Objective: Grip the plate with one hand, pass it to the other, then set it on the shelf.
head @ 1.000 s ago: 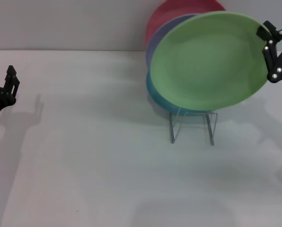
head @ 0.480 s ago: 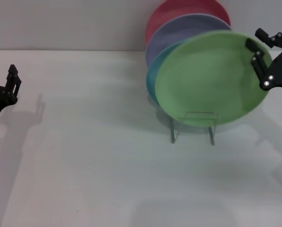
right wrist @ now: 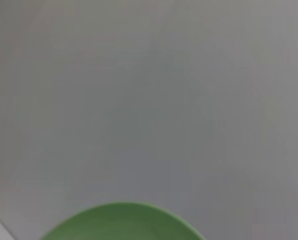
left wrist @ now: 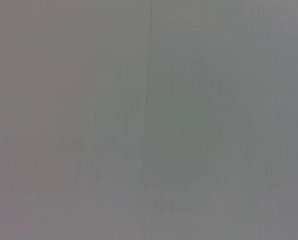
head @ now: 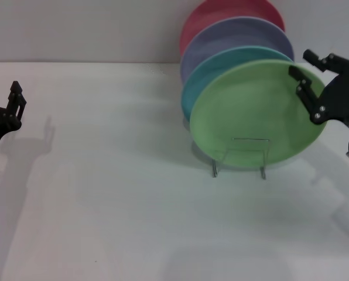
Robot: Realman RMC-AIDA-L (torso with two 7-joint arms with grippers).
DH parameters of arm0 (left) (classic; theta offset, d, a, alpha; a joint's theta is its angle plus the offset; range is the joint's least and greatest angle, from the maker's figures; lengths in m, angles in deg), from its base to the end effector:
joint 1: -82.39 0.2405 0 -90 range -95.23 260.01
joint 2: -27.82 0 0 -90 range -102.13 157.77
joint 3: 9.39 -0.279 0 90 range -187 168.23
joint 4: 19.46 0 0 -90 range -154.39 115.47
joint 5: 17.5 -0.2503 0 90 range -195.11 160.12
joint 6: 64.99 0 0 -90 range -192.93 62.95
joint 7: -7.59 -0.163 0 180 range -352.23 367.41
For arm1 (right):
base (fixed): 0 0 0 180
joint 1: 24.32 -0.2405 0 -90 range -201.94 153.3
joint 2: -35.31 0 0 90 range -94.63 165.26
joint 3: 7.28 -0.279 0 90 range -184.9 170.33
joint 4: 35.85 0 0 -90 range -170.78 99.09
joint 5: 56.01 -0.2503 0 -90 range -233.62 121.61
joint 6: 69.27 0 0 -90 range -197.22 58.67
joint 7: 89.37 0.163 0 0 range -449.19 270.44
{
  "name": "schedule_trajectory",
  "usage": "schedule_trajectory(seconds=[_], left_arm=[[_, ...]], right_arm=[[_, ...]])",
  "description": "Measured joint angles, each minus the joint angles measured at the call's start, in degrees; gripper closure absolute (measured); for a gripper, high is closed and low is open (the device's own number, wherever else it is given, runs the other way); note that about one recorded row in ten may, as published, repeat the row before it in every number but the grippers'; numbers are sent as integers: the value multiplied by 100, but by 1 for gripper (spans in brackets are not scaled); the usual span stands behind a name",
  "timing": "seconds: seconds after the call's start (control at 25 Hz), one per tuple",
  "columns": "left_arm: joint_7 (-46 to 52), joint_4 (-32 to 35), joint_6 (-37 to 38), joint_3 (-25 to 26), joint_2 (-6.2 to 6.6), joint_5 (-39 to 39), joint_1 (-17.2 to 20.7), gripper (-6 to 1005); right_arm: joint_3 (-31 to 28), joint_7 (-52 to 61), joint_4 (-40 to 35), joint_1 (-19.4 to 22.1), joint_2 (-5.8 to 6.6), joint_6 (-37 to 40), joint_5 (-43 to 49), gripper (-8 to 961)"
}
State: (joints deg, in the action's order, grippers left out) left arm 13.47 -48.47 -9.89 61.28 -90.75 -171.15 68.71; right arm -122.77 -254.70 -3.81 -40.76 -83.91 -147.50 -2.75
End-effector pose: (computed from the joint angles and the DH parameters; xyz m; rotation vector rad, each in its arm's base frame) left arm -0.3640 0.3724 -0.0385 -1.5434 -0.5878 -0.7039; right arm 0.3102 0.3666 -0.0022 -1.9536 -0.2318 0.7171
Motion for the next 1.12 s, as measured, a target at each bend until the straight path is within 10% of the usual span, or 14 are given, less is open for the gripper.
schedule_trajectory(seconds=[0.64,0.76,1.12], left_arm=[[0,19,0,-55,1,-17,6,413],[0,19,1,-57,1,-17,8,413],[1,98,20,-71,1,-16,8,413]], right_arm=[[113,0,-294,58,-17,-75,467,547],[107,0,-284,108,-19,-218,467,335],[-166,1,-215,372,-39,-1186,-119,183]])
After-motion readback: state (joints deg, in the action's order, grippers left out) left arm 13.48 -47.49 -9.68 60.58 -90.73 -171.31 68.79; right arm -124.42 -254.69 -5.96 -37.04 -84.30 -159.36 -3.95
